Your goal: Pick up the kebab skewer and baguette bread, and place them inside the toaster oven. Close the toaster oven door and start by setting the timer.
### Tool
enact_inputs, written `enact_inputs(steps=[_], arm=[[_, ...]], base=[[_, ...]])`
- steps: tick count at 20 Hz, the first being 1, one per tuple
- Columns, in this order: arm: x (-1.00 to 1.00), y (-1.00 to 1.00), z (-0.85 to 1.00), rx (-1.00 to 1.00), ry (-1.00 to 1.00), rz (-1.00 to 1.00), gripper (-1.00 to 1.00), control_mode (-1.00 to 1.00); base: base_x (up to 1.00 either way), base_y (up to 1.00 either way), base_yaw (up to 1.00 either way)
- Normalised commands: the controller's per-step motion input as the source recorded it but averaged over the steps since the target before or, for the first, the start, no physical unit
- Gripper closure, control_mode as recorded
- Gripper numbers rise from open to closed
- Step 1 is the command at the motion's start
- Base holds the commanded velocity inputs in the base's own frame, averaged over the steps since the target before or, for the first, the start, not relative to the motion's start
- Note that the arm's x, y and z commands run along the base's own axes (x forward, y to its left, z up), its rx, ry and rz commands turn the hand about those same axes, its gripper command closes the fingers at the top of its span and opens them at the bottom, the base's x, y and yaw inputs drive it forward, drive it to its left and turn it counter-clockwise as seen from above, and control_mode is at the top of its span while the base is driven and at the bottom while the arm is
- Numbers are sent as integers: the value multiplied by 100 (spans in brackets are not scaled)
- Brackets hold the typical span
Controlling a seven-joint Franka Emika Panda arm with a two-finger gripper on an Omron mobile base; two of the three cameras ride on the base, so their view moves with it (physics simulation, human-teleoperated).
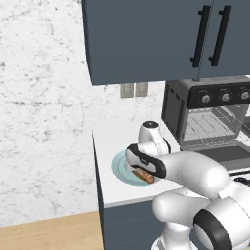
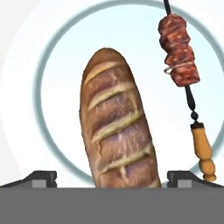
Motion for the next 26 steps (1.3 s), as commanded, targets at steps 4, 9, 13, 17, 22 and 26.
enact_inputs(steps=[4, 9, 13, 17, 22, 26], arm=[[6, 0, -17, 0, 0, 0, -100, -100], [10, 0, -7, 0, 0, 0, -100, -100], [15, 0, -10, 0, 0, 0, -100, -100], [12, 0, -17, 0, 0, 0, -100, -100], [1, 0, -18, 0, 0, 0, -100, -100], [0, 0, -22, 0, 0, 0, 100, -100]], base=[[0, 0, 0], [0, 0, 0], [0, 0, 0], [0, 0, 0], [0, 0, 0], [0, 0, 0]])
